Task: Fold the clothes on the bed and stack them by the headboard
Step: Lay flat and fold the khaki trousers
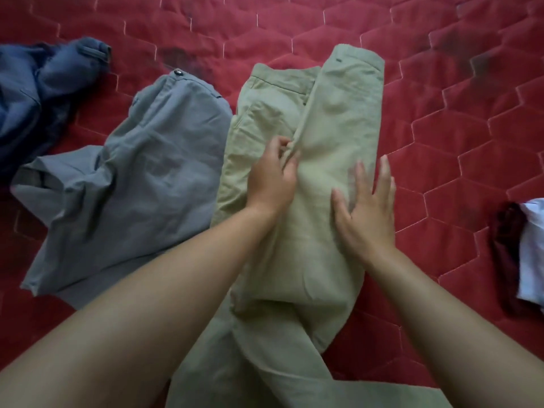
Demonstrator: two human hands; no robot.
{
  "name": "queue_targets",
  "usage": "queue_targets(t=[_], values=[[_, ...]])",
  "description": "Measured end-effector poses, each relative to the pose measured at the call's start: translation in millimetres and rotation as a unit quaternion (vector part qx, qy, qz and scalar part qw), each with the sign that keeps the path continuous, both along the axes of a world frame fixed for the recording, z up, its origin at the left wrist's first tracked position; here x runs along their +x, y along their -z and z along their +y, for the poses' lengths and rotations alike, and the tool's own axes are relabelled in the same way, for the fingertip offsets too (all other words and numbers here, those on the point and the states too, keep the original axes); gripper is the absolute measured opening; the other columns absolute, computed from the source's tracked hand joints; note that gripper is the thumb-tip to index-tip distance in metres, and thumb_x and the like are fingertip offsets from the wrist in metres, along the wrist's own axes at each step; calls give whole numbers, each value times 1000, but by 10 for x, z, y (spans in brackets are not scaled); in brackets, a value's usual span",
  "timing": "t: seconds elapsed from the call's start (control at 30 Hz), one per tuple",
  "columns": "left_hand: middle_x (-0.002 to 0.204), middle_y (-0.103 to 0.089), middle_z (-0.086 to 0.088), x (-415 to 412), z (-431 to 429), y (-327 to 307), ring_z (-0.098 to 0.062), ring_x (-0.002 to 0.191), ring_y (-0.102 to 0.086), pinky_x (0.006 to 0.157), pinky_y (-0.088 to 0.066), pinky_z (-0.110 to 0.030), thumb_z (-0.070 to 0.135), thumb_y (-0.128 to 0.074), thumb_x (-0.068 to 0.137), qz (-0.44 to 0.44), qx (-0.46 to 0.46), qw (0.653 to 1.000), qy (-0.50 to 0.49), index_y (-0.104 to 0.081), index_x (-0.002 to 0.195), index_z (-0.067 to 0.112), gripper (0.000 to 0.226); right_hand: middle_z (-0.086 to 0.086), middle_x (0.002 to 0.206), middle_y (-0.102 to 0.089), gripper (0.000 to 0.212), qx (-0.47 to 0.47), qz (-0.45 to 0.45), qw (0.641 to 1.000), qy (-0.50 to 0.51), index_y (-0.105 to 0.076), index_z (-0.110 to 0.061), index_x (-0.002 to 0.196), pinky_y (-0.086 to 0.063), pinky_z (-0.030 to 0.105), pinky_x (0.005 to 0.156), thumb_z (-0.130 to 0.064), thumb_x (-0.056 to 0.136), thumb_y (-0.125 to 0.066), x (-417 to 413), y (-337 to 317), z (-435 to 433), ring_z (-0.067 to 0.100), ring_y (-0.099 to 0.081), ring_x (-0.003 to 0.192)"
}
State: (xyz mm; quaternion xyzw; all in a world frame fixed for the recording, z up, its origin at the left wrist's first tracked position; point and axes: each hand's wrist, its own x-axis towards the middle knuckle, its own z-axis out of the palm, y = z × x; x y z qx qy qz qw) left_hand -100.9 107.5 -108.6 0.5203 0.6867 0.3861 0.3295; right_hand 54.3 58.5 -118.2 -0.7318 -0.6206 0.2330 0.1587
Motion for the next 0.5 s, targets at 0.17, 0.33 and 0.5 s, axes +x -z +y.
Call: queue_targets(t=[0.17, 0.33, 0.5], values=[[106, -63, -14, -846, -173, -6, -31, 98, -57, 77, -40, -32, 24, -51, 93, 159, -119, 975, -100, -53, 110, 9, 23, 4, 157, 6, 57, 15, 92, 995, 33, -18, -35, 147, -9, 34, 112, -47, 94, -38, -143, -44, 381, 26, 0, 144], [125, -52, -20, -915, 87, 89, -33, 116, -50, 89, -37, -32, 33, -50, 94, 172, -196, 965, 4, -44, 118, 1, 41, 13, 145, -27, 63, -38, 109, 992, 54, -23, -26, 146, -28, 37, 105, -43, 92, -48, -268, 180, 712, 32, -30, 131], [117, -58, -5, -625, 191, 9, -24, 112, -55, 80, -40, -20, 24, -52, 94, 27, -157, 987, -16, -38, 125, 7, 38, 5, 138, -48, 68, -28, 181, 980, 76, -28, -23, 144, -35, 26, 97, -29, 86, -63, -135, 165, 767, 25, -48, 123]])
